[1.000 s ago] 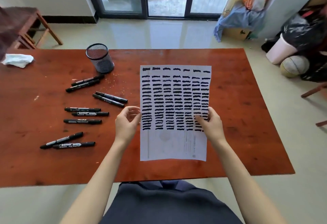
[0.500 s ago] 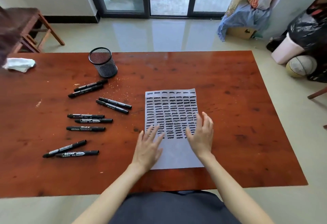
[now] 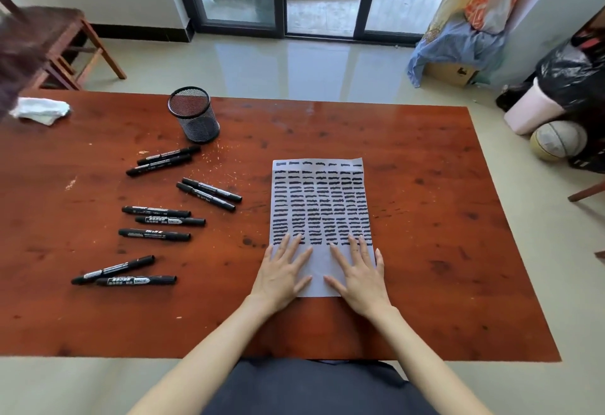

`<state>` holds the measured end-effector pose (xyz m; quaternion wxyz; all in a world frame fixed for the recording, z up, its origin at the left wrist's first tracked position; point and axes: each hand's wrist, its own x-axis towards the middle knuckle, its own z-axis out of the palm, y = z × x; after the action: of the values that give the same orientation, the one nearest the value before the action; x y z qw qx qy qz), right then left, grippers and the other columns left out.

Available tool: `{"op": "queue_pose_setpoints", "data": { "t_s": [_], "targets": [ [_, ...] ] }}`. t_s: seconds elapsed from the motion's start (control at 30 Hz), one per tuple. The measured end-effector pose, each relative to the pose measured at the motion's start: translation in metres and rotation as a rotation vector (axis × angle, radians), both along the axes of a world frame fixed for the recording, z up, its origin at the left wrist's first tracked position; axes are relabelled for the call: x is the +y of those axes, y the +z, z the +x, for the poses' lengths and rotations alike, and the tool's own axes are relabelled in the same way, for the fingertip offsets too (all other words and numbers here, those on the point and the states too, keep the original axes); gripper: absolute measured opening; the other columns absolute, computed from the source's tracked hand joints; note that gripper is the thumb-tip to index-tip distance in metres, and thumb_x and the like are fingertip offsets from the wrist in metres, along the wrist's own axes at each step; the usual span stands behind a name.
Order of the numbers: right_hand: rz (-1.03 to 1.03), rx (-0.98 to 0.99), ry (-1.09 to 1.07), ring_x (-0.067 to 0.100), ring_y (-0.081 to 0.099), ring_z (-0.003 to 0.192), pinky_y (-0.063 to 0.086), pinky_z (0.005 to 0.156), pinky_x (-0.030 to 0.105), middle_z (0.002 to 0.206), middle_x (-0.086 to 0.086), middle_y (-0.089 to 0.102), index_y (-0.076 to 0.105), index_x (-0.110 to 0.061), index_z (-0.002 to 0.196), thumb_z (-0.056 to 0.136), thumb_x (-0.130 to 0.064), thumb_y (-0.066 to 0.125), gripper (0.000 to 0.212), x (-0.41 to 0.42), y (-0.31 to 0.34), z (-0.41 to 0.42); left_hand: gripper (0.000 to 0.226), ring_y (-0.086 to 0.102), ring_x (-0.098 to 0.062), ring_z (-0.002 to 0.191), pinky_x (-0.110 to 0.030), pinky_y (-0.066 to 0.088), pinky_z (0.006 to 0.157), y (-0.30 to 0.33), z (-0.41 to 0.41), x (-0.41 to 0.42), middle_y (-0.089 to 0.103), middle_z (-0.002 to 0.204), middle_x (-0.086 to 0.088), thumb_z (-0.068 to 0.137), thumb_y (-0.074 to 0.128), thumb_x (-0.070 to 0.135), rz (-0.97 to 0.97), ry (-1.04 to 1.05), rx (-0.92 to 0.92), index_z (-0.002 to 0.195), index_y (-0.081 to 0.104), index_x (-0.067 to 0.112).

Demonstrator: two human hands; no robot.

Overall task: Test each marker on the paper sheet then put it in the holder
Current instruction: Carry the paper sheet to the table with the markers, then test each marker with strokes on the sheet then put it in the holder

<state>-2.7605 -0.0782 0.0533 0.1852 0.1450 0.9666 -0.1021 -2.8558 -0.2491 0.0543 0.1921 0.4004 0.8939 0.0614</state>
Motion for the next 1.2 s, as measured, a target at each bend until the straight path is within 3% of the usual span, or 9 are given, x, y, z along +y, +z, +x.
{"op": "queue_pose_setpoints", "data": {
  "t_s": [0.07, 0.13, 0.23, 0.33, 0.53, 0.77, 0.9, 1.1, 1.2],
  "targets": [
    [0.019, 0.069, -0.012, 0.032, 0.005, 0.143, 0.001, 0.109, 0.050, 0.155, 0.016, 0.016, 0.020, -0.031, 0.146, 0.076, -0.069, 0.010, 0.080, -0.001, 0.004, -0.003, 0.057, 0.007, -0.028, 0.144, -0.047, 0.012, 0.114, 0.003, 0.001, -0.001, 0.011, 0.155, -0.005, 0.093, 0.041, 0.039, 0.084, 0.042, 0.006, 0.144, 0.024, 0.021],
    [0.017, 0.199, -0.014, 0.032, 0.021, 0.135, 0.018, 0.104, 0.050, 0.142, 0.021, 0.042, 0.038, -0.023, 0.135, 0.083, -0.053, 0.034, 0.060, -0.004, 0.004, -0.001, 0.055, 0.032, -0.032, 0.136, -0.050, 0.032, 0.108, 0.009, 0.002, -0.009, 0.038, 0.145, -0.013, 0.084, 0.060, 0.021, 0.233, 0.099, 0.042, 0.135, 0.043, 0.012],
    [-0.078, 0.423, 0.040, 0.028, 0.026, 0.130, 0.042, 0.096, 0.052, 0.134, 0.020, 0.051, 0.044, -0.016, 0.128, 0.074, -0.022, 0.063, 0.057, -0.018, 0.005, -0.007, 0.045, 0.045, -0.026, 0.126, -0.040, 0.039, 0.105, 0.014, 0.003, -0.032, 0.051, 0.133, -0.011, 0.081, 0.060, 0.009, 0.385, 0.351, 0.017, 0.126, 0.052, 0.009],
    [-0.175, 0.485, 0.167, 0.030, 0.033, 0.129, 0.046, 0.092, 0.051, 0.129, 0.019, 0.055, 0.052, -0.010, 0.122, 0.063, 0.000, 0.075, 0.064, -0.043, 0.007, -0.022, 0.035, 0.049, -0.021, 0.120, -0.033, 0.040, 0.101, 0.021, 0.003, -0.071, 0.057, 0.125, -0.008, 0.086, 0.055, 0.009, 0.428, 0.606, 0.085, 0.121, 0.055, 0.009],
    [-0.293, 0.483, 0.407, 0.037, 0.048, 0.124, 0.045, 0.096, 0.047, 0.128, 0.017, 0.056, 0.057, -0.007, 0.120, 0.068, 0.003, 0.069, 0.055, -0.110, 0.015, -0.055, 0.030, 0.052, -0.028, 0.114, -0.036, 0.041, 0.098, 0.030, -0.010, -0.165, 0.062, 0.117, -0.013, 0.086, 0.055, 0.002, 0.307, 0.901, 0.241, 0.116, 0.059, 0.004],
    [-0.380, 0.467, 0.489, 0.032, 0.039, 0.130, 0.041, 0.099, 0.046, 0.133, 0.015, 0.051, 0.053, -0.006, 0.126, 0.083, -0.001, 0.052, 0.043, -0.178, 0.031, -0.087, 0.039, 0.058, -0.029, 0.100, -0.041, 0.050, 0.074, 0.031, -0.038, -0.229, 0.066, 0.108, -0.009, 0.074, 0.071, 0.004, 0.036, 0.722, 0.241, 0.112, 0.065, 0.009],
    [-0.423, 0.486, 0.390, 0.027, 0.036, 0.130, 0.037, 0.103, 0.042, 0.135, 0.010, 0.049, 0.052, -0.009, 0.128, 0.086, -0.004, 0.050, 0.041, -0.209, 0.035, -0.101, 0.026, 0.063, -0.025, 0.087, -0.035, 0.054, 0.067, 0.028, -0.054, -0.244, 0.067, 0.092, -0.005, 0.070, 0.077, 0.008, 0.064, 0.524, 0.198, 0.095, 0.070, 0.012],
    [-0.665, 0.609, -0.129, 0.016, 0.050, 0.114, 0.034, 0.099, 0.018, 0.120, 0.005, 0.059, 0.056, -0.010, 0.121, 0.090, -0.016, 0.047, 0.032, -0.227, 0.039, -0.102, 0.012, 0.058, -0.011, 0.080, -0.019, 0.044, 0.073, 0.048, -0.068, -0.236, 0.062, 0.089, 0.001, 0.083, 0.066, 0.012, 0.517, 0.597, -0.023, 0.095, 0.063, 0.011],
    [-0.855, 0.500, -0.299, 0.007, 0.058, 0.099, 0.043, 0.090, 0.018, 0.116, 0.000, 0.061, 0.051, -0.014, 0.125, 0.096, -0.027, 0.047, 0.032, -0.231, 0.046, -0.099, 0.011, 0.067, -0.010, 0.069, -0.020, 0.051, 0.068, 0.071, -0.077, -0.210, 0.065, 0.078, -0.004, 0.085, 0.060, 0.002, 0.923, 0.840, -0.553, 0.084, 0.055, 0.011]
  ]
}}
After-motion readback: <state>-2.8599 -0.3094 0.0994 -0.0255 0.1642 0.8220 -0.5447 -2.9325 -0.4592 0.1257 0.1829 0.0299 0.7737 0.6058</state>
